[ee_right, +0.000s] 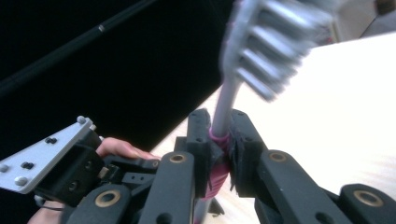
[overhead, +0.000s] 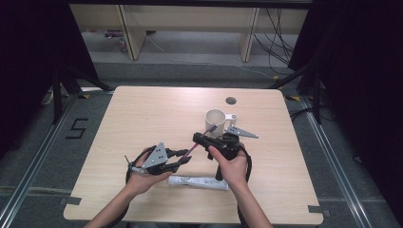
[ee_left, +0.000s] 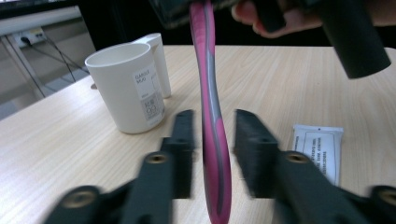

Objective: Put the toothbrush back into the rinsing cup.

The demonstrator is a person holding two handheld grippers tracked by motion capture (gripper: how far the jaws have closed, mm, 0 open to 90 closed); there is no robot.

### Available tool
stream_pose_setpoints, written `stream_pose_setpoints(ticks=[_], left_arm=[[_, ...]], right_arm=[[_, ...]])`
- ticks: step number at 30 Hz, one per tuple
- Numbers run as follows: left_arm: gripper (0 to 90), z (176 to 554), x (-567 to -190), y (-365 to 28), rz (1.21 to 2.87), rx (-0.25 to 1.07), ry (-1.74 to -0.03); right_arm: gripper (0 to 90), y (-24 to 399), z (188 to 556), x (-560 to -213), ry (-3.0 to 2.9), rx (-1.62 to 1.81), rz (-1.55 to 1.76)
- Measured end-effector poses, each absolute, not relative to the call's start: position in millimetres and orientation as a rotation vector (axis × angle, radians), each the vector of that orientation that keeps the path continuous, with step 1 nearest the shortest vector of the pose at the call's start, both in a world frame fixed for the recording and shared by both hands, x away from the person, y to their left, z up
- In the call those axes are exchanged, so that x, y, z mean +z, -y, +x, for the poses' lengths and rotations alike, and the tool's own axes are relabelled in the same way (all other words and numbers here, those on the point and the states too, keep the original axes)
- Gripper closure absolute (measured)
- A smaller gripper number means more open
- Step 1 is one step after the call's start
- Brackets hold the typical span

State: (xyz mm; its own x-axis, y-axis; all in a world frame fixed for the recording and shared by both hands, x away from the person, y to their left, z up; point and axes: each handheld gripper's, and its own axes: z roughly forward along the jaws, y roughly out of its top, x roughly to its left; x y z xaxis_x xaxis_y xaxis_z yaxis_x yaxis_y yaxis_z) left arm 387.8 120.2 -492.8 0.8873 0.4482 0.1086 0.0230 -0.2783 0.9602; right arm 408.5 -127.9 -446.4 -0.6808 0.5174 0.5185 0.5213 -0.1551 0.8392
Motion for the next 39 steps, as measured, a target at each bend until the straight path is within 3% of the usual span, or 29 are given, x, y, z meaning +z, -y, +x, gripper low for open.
stream_pose_setpoints(ticks=[4, 12, 39], left_arm=[[54.4, 386, -492, -122, 1.839, 0.459, -0.374], [51.6, 382, -486, -130, 1.849, 0.477, -0.379], [43.1, 375, -492, -162, 1.792, 0.474, -0.493]], right_arm=[[80.6, 128, 408, -435, 2.189, -2.048, -1.246], [80.6, 128, 403, -420, 2.555, -1.987, -1.277], [80.6, 173, 407, -392, 2.688, -1.999, -1.447]])
